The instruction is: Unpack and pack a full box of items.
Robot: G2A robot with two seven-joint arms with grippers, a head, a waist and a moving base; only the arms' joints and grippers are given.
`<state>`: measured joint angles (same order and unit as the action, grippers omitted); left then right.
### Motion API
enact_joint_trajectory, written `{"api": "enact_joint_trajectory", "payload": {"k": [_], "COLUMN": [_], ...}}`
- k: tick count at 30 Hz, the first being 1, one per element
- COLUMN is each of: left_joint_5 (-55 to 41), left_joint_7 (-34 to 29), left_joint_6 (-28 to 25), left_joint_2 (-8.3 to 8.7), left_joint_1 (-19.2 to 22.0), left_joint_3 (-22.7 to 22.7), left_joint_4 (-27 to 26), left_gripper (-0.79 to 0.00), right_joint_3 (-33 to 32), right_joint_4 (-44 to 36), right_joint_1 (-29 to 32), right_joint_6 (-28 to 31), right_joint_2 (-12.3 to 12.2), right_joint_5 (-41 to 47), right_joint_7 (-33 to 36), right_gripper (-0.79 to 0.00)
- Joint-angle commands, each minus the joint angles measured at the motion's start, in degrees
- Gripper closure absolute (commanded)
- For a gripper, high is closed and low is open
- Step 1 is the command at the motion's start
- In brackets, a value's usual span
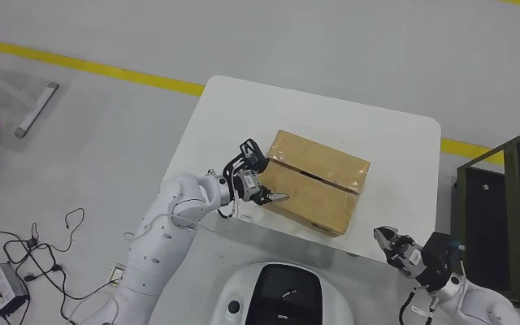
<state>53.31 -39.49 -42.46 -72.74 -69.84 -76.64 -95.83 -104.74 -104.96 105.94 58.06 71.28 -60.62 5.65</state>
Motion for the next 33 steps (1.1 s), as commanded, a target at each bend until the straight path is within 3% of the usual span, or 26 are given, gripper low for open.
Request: {"api": "enact_joint_trajectory", "payload": {"k": [1, 13, 14, 15, 17, 21, 26, 33], "left_joint_5": [-1.27, -2.09, -2.09, -2.09, -2.09, -2.09, -2.09, -2.09], "left_joint_7": [-1.47, -2.32, -2.32, -2.32, -2.32, -2.32, -2.32, -2.32], "left_joint_6": [-0.22, 0.13, 0.13, 0.13, 0.13, 0.13, 0.13, 0.13], "left_joint_2": [0.28, 0.65, 0.65, 0.65, 0.65, 0.65, 0.65, 0.65], "left_joint_1": [0.69, 1.25, 1.25, 1.25, 1.25, 1.25, 1.25, 1.25], "left_joint_3": [-0.37, -0.49, -0.49, -0.49, -0.49, -0.49, -0.49, -0.49], "left_joint_4": [-0.17, -0.43, -0.43, -0.43, -0.43, -0.43, -0.43, -0.43], "left_gripper": [-0.785, -0.785, -0.785, -0.785, -0.785, -0.785, -0.785, -0.785], "right_joint_3": [-0.43, 1.33, 1.43, 1.26, 1.4, 2.59, 5.18, 7.9], "right_joint_4": [-0.07, 1.74, 2.47, 3.19, 3.87, 5.67, 9.15, 13.73], "right_joint_1": [-0.37, -1.82, -2.4, -2.97, -4.12, -6.43, -9.69, -13.89], "right_joint_6": [-1.13, -2.35, -2.66, -3.52, -4.5, -5.27, -5.33, -5.73], "right_joint_2": [-0.16, -0.41, -0.5, -0.6, -0.86, -1.25, -1.65, -2.24], "right_joint_5": [-0.22, -0.18, 0.87, 1.65, 2.35, 4.34, 8.33, 14.05], "right_joint_7": [0.82, 3.01, 3.42, 4.23, 6.7, 9.86, 13.24, 17.23], "right_gripper": [0.0, 0.0, -0.114, -0.283, -0.246, -0.262, -0.351, -0.323]}}
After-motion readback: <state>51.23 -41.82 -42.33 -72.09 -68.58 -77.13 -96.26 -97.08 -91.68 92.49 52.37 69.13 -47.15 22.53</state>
